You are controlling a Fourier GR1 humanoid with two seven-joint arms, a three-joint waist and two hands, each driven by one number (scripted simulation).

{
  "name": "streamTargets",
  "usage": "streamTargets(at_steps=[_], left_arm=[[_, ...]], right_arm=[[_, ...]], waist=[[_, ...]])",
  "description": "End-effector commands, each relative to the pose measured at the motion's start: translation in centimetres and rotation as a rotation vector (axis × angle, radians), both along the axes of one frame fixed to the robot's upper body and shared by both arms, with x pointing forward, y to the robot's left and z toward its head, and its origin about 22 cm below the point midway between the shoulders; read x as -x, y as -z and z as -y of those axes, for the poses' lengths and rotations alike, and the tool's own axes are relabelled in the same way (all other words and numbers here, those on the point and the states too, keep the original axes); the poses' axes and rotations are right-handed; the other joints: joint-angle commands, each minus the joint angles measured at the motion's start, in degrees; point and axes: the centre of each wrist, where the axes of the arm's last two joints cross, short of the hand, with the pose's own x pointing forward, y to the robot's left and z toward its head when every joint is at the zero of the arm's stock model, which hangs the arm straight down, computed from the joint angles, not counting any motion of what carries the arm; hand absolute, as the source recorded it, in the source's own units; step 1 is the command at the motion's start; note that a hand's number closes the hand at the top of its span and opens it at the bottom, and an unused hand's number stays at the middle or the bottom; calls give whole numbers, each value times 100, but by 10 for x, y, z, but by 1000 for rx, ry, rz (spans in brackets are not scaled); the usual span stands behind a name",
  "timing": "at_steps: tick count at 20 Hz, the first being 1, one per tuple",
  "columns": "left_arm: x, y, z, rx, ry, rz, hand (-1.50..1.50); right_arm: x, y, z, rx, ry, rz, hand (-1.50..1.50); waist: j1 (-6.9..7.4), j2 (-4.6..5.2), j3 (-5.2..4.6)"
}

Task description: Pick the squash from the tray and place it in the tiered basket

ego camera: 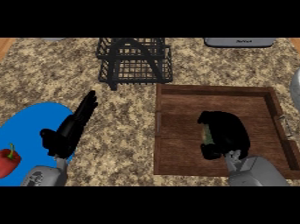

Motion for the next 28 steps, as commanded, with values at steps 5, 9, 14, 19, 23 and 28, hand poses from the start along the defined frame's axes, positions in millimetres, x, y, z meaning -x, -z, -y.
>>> streamTargets(at_steps=[5, 9, 14, 19, 23, 28], left_arm=[[6, 1, -6, -18, -15, 13, 0], [-1, -15, 7, -23, 4, -9, 0], [-4, -2, -11, 0, 10, 6, 0], [-10, 2, -2, 5, 15, 3, 0], [-3, 5, 1, -13, -4, -4, 0], [-4, 17, -3, 10, -20, -11, 0]], right_arm=[[-14, 19, 7, -28, -61, 70, 150], [5, 6, -25, -40, -63, 114, 150], [-69, -12, 126, 14, 12, 101, 150], [-98, -22, 182, 45, 6, 186, 150], [-99, -54, 154, -237, -5, 306, 150], [-105, -92, 116, -478, -80, 480, 150]], waist=[[10, 3, 4], [5, -3, 4], [89, 42, 11], [108, 44, 10], [-15, -9, 5], [-55, -15, -3]])
